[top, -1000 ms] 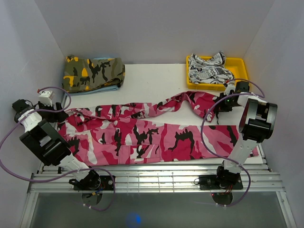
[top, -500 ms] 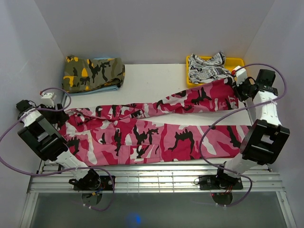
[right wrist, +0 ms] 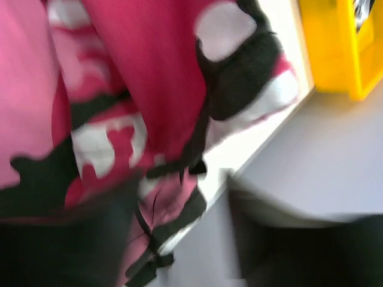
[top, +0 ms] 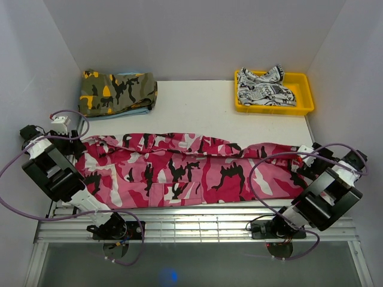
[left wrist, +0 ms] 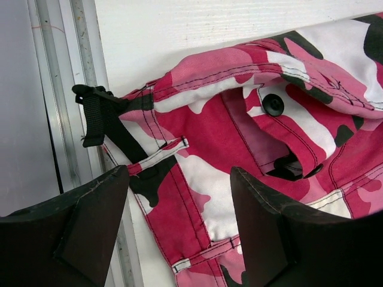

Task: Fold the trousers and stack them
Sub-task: Flatten the trousers out

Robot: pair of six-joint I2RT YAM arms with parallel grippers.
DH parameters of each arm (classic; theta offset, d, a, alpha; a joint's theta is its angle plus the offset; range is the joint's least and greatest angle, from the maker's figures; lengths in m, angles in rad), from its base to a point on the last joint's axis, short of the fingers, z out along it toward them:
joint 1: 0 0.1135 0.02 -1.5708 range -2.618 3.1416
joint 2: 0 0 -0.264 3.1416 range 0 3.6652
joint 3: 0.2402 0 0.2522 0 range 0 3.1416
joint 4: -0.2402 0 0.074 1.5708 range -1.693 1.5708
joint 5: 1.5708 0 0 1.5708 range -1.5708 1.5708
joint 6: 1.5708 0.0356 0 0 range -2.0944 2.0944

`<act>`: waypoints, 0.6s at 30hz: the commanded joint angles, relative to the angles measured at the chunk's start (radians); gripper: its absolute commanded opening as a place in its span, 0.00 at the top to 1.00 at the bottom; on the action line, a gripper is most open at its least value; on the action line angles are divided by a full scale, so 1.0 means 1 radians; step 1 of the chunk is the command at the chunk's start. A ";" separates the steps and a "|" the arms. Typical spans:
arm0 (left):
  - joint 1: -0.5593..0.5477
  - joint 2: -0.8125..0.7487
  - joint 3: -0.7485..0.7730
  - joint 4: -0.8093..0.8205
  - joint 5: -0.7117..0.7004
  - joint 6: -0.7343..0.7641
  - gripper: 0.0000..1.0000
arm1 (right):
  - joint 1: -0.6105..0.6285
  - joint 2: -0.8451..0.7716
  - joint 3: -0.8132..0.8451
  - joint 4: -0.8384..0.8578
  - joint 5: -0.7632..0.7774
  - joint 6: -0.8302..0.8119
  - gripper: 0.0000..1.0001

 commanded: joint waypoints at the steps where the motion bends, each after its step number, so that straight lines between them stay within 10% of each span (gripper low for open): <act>1: 0.000 0.003 0.034 0.029 0.006 0.007 0.21 | -0.073 0.008 0.005 0.018 -0.088 -0.727 0.01; 12: -0.002 0.012 0.048 0.035 0.055 -0.042 0.21 | -0.027 0.122 0.521 -0.787 0.027 -0.514 0.09; 18: 0.000 0.016 0.039 0.037 0.068 -0.047 0.21 | 0.196 0.194 0.521 -0.676 0.157 0.207 0.00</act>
